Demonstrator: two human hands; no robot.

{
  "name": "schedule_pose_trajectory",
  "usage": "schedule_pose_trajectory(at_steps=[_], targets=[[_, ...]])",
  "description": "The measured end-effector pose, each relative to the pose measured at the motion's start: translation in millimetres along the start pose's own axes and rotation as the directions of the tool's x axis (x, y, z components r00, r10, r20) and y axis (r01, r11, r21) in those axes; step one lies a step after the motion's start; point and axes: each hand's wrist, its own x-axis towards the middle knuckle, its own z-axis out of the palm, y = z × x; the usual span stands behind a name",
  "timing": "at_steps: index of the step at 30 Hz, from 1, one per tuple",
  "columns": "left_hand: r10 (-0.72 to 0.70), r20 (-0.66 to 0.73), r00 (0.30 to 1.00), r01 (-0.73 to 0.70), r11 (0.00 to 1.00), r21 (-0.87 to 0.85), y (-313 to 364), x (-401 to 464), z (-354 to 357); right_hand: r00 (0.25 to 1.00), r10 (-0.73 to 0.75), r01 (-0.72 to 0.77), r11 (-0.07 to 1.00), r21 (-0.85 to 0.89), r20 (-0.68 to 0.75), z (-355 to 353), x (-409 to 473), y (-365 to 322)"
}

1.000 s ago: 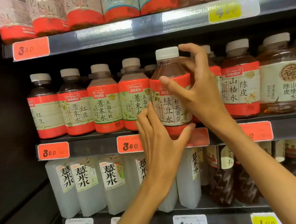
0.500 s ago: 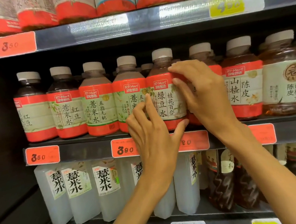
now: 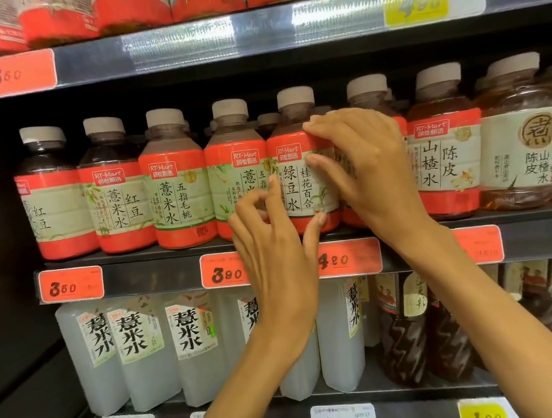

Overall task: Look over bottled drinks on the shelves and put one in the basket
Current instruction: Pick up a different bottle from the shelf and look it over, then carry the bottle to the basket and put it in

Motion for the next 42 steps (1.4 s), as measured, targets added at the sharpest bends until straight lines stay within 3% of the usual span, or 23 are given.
schedule_pose_trajectory(at_steps=[3,7,11,15,17,23,27,30,32,35,38,40,42], targets=[[0.006,0.021,1.0,-0.006,1.0,-0.005,0.3,-0.1,-0.3,1.0,0.015,-0.016,0.999,0.039,0.024,-3.5,-1.4,-0.5],[0.006,0.024,1.0,-0.004,0.998,-0.059,2.2,-0.3,-1.4,0.983,0.155,-0.151,0.987,0.049,-0.102,-18.5,-2.1,9.8],[0.067,-0.008,0.998,-0.068,0.979,-0.191,11.7,-0.3,-1.8,0.952,0.296,-0.305,0.929,-0.208,-0.072,-27.6,-2.0,24.7],[0.176,0.005,0.984,-0.172,0.967,-0.188,23.1,-1.2,4.4,0.95,0.307,-0.261,0.888,-0.378,0.064,-27.4,-0.9,33.0],[0.19,0.046,0.981,-0.181,0.971,-0.155,26.2,-2.8,8.4,0.946,0.308,-0.248,0.889,-0.384,0.101,-27.4,-0.3,36.6],[0.192,0.127,0.973,-0.185,0.98,-0.069,27.3,-8.0,15.9,0.944,0.331,-0.331,0.942,-0.048,0.001,-38.5,-3.1,32.3],[0.177,0.212,0.961,-0.15,0.979,-0.134,31.3,-10.3,12.5,0.952,0.306,-0.296,0.92,0.255,0.003,-47.7,-12.0,24.3],[0.175,0.239,0.955,-0.109,0.958,-0.266,35.8,-14.5,5.9,0.953,0.304,-0.278,0.891,0.358,-0.016,-53.3,-18.5,15.4],[0.135,0.291,0.947,0.006,0.899,-0.438,38.0,-18.2,-2.4,0.929,0.37,-0.333,0.821,0.464,0.013,-59.4,-20.8,8.6],[0.033,0.413,0.91,0.248,0.755,-0.607,42.1,-23.8,-18.8,0.865,0.484,-0.451,0.63,0.632,0.135,-68.8,-24.3,-3.6],[0.07,0.463,0.884,0.329,0.61,-0.721,43.6,-31.5,-30.1,0.799,0.539,-0.535,0.435,0.724,0.267,-74.7,-29.7,-15.2],[0.078,0.513,0.855,0.405,0.52,-0.752,42.6,-38.6,-37.0,0.772,0.515,-0.545,0.238,0.804,0.372,-79.1,-31.1,-17.5],[0.096,0.62,0.779,0.531,0.424,-0.733,38.7,-49.2,-42.4,0.723,0.466,-0.561,-0.035,0.827,0.51,-85.4,-30.4,-13.5]])
